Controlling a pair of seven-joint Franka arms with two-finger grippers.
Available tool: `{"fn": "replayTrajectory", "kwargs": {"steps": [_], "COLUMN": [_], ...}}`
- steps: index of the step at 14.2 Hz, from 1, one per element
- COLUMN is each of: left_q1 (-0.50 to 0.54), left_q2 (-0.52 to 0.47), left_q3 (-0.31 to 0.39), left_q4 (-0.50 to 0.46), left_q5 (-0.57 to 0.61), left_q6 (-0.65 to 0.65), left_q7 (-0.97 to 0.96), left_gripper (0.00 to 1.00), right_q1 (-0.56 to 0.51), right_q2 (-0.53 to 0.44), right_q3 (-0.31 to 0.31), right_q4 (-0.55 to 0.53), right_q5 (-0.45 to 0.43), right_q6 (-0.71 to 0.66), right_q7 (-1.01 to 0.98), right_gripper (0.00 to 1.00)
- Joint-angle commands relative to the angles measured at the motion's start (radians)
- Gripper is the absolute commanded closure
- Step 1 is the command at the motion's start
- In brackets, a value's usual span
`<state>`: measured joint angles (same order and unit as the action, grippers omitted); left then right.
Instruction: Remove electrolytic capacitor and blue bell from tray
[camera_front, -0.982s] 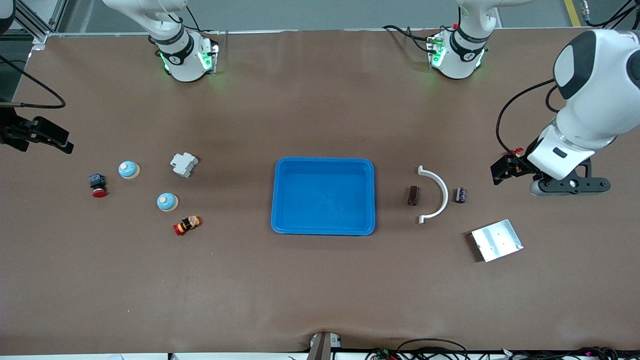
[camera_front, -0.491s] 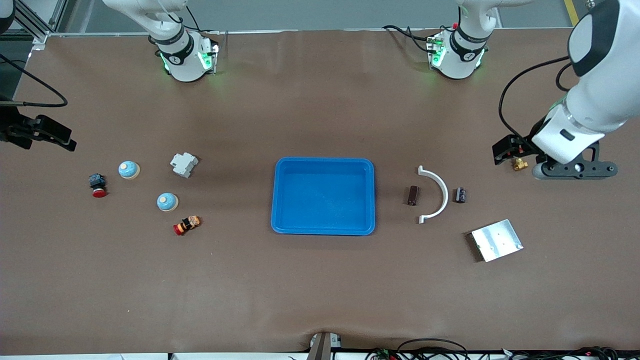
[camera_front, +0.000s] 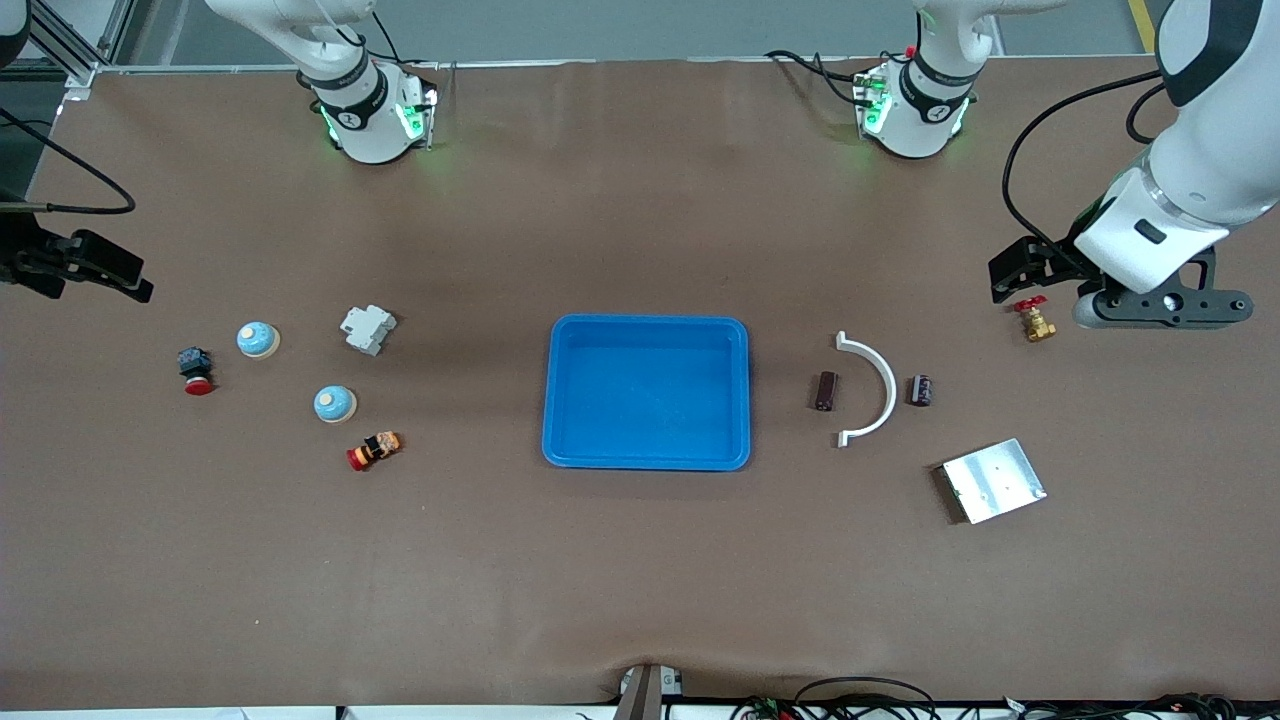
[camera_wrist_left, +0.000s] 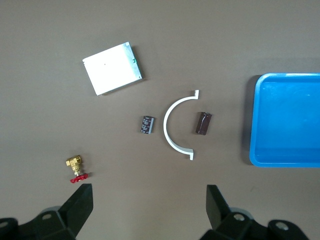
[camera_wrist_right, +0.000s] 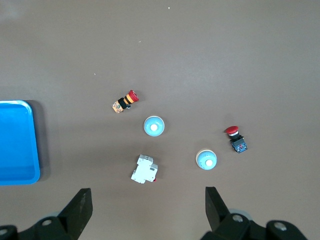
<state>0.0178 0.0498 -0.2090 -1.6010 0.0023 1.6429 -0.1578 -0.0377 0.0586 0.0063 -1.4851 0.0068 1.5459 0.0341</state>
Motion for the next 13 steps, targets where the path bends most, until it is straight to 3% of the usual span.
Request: {"fn": "replayTrajectory", "kwargs": {"steps": [1, 13], "left_q1": [0.001, 0.002], "left_q2": [-0.025, -0.019], "left_q3": [-0.001, -0.009], "left_q4": [0.007, 0.007], "left_q5": [-0.016, 0.042], "left_q6": [-0.021, 0.015], "left_q7": [-0.012, -0.011], "left_gripper": [0.0, 0.0], "right_q1": [-0.016, -0.021], "right_q2": [-0.005, -0.003], "right_q3": [0.011, 0.006], "right_q4": [0.008, 0.009], "right_q5": [0.015, 0.047], "right_q6": [-0.009, -0.001], "right_q7": [-0.006, -0.008], "right_gripper": [0.0, 0.0]}}
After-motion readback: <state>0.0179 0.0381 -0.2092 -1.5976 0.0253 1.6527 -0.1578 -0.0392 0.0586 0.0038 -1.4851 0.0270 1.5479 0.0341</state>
